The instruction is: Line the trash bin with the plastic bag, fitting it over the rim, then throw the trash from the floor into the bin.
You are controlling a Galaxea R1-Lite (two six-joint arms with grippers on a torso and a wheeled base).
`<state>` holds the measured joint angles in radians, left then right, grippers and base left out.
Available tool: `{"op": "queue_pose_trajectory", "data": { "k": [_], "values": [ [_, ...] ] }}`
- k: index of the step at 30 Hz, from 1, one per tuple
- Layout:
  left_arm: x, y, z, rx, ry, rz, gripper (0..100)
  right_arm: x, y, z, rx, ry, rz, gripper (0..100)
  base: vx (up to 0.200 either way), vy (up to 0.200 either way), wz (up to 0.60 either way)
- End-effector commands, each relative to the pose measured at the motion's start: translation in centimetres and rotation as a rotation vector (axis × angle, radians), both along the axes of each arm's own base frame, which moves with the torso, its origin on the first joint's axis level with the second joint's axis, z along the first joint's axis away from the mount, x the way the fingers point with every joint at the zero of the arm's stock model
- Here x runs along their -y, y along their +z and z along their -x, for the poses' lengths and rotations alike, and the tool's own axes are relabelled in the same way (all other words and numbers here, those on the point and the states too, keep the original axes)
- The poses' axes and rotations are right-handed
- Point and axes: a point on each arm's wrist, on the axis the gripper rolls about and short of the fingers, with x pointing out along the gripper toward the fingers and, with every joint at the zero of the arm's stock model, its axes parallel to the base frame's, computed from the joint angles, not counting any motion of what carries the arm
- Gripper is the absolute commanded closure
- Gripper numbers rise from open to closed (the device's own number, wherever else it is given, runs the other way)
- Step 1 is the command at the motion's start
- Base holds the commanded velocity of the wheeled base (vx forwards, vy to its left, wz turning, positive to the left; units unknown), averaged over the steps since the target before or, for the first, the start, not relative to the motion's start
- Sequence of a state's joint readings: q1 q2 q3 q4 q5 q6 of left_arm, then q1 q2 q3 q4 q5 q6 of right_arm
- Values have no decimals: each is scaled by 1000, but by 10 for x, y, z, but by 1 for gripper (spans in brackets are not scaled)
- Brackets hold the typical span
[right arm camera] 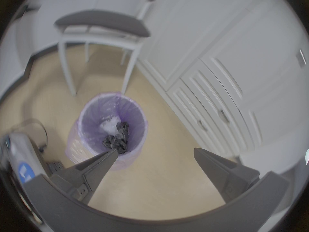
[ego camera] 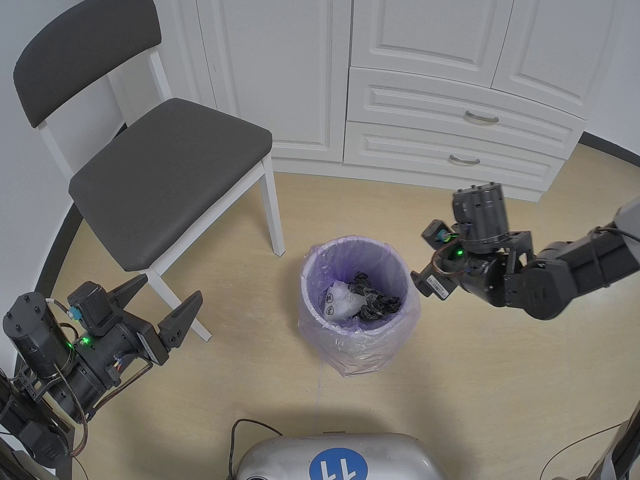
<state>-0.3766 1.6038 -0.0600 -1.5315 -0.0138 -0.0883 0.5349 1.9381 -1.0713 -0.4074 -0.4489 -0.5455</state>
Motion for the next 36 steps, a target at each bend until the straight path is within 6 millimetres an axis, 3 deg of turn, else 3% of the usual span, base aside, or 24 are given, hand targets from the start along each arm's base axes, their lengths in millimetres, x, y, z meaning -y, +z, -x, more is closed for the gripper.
{"op": "queue_pose_trajectory", "data": {
  "k": [1, 4, 7, 9, 11, 16, 21, 23, 26, 32, 36],
  "values": [
    [-4, -16, -4, -79, 107, -35, 0, 73, 36, 78, 174, -196, -613, 0, 0, 0, 0],
    [-7, -16, -6, -75, 145, -36, 0, 90, 37, 77, 243, -217, -709, 0, 0, 0, 0],
    [-10, -12, -5, -58, 176, -29, 0, 119, 27, 73, 364, -280, -763, 0, 0, 0, 0],
    [-12, -11, -6, -52, 186, -26, 0, 123, 26, 75, 394, -284, -773, 0, 0, 0, 0],
    [-19, 2, -9, 11, 225, 0, 0, 138, 26, 86, 539, -282, -803, 0, 0, 0, 0],
    [-29, 30, -6, 165, 279, -27, 0, 156, 29, 94, 678, -303, -716, 0, 0, 0, 0],
    [-37, 46, -2, 260, 323, -61, 0, 167, 49, 94, 802, -302, -639, 0, 0, 0, 0],
    [-44, 56, -1, 306, 363, -50, 0, 167, 72, 95, 900, -280, -663, 0, 0, 0, 0],
    [-46, 66, 2, 350, 376, -33, 0, 166, 86, 98, 954, -264, -674, 0, 0, 0, 0],
    [-53, 117, 14, 555, 416, 32, 0, 167, 128, 129, 1006, -244, -655, 0, 0, 0, 0],
    [-56, 127, 29, 506, 411, 30, 0, 165, 140, 162, 896, -233, -641, 0, 0, 0, 0]
  ]
}}
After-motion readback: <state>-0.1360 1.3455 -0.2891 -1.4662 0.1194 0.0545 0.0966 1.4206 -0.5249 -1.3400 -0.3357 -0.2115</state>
